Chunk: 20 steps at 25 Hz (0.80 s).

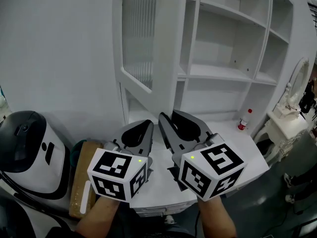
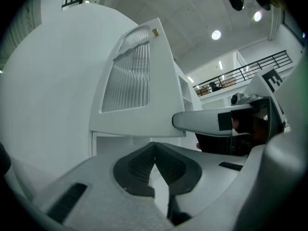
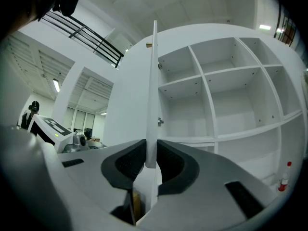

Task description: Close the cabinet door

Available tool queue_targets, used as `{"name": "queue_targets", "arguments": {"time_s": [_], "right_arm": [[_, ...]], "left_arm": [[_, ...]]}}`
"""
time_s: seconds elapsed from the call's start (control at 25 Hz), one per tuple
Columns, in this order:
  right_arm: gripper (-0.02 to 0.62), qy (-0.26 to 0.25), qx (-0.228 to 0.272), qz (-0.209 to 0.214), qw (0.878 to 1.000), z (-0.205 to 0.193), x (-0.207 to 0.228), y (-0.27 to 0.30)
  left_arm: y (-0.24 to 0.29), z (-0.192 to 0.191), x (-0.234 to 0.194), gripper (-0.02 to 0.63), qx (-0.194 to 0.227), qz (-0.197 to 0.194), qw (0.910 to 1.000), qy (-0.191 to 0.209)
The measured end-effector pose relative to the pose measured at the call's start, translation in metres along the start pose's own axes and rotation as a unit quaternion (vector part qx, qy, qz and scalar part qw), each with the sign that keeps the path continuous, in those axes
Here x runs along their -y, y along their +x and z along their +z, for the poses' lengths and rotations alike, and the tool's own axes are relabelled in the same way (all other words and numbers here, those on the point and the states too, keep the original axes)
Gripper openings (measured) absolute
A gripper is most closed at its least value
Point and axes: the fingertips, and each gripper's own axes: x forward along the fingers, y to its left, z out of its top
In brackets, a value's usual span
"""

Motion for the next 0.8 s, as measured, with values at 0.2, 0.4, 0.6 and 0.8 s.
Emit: {"name": "queue_targets", "arguments": {"time_s": [0.2, 0.4, 0.6, 0.8], "right_arm": [[0.071, 0.006, -0.004, 0.009, 1.000, 0.000, 0.018, -0.002], [0.072, 0.005, -0.004, 0.019, 1.000, 0.000, 0.032, -0.001], [0.074, 0.010, -0.004, 0.019, 1.000, -0.002, 0.048, 0.002], [0.080, 0.014, -0.005, 0.019, 1.000, -0.004, 0.065, 0.005]], "left_arm": [[0.019, 0.001, 0.006, 0.011, 0.000, -0.002, 1.0000, -0.002], [0.032, 0.001, 0.007, 0.011, 0.002, -0.002, 1.0000, -0.001], [0.045, 0.002, 0.007, 0.011, 0.004, -0.003, 1.0000, 0.003], [0.055, 0.000, 0.006, 0.011, 0.004, -0.001, 1.0000, 0.003]]}}
